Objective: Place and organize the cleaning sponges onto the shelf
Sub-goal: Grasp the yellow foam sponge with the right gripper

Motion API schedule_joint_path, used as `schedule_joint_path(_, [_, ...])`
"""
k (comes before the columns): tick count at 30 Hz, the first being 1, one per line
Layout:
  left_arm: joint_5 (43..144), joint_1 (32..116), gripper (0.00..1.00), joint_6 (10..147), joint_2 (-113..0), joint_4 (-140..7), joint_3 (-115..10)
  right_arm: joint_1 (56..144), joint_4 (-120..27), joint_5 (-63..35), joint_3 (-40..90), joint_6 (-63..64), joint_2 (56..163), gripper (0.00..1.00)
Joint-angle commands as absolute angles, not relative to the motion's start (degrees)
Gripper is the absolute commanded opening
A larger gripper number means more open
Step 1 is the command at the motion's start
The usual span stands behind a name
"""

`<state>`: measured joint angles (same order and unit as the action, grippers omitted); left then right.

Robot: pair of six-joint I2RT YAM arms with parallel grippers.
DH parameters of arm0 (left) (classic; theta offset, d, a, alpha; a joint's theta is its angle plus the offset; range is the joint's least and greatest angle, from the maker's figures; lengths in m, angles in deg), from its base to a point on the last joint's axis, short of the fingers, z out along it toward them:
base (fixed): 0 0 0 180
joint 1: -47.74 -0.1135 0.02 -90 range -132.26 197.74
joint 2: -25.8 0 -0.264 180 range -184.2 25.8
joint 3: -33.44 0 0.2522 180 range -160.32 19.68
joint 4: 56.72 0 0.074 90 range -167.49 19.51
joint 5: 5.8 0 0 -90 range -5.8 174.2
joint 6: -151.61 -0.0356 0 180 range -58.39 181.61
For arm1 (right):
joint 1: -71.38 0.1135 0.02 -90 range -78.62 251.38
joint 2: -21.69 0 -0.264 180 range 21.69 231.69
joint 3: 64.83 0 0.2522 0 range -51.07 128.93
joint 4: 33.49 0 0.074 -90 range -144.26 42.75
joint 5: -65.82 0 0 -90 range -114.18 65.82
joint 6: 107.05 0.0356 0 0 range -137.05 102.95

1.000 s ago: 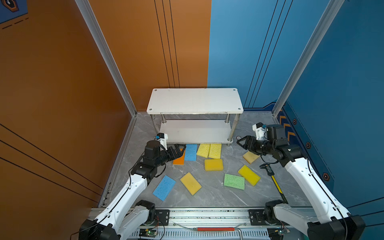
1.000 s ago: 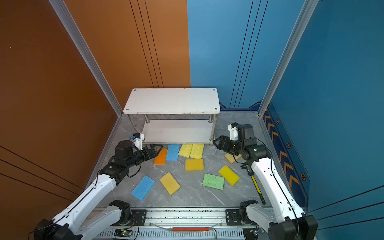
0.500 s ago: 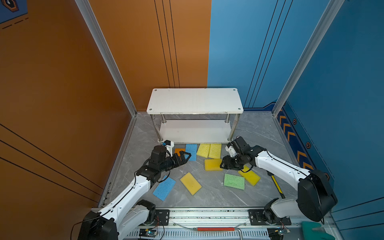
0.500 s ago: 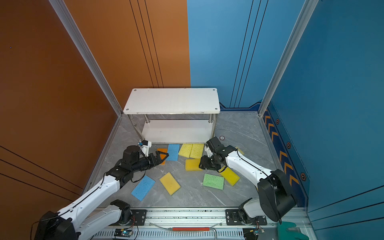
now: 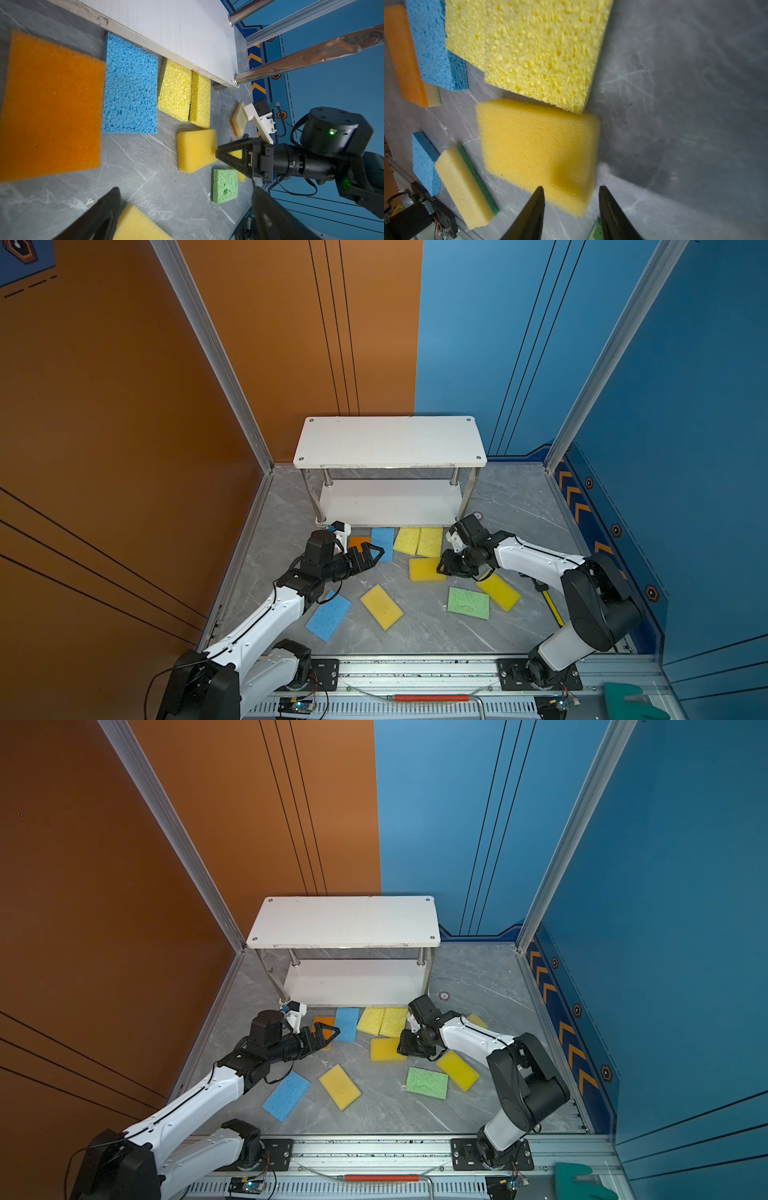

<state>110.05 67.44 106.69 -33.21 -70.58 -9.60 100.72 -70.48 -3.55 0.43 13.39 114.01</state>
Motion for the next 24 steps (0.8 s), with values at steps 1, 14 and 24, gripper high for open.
schedule_joint_path(1, [111.62, 66.85, 0.98, 106.60, -32.92, -69.77, -9.12, 100.29, -68.22, -5.18, -0.36, 13.71, 115.52, 0.42])
schedule_joint_path(14, [112.38, 66.32, 0.98, 106.83, -33.97, -69.10, -9.60, 100.03, -66.86, -3.82, -1.20, 14.66, 116.54, 0.15])
schedule_joint_path(24, [111.47, 66.63, 0.98, 109.01, -30.94, -66.65, -9.25, 101.92, -63.83, -2.59, -3.30, 22.26, 108.89, 0.09])
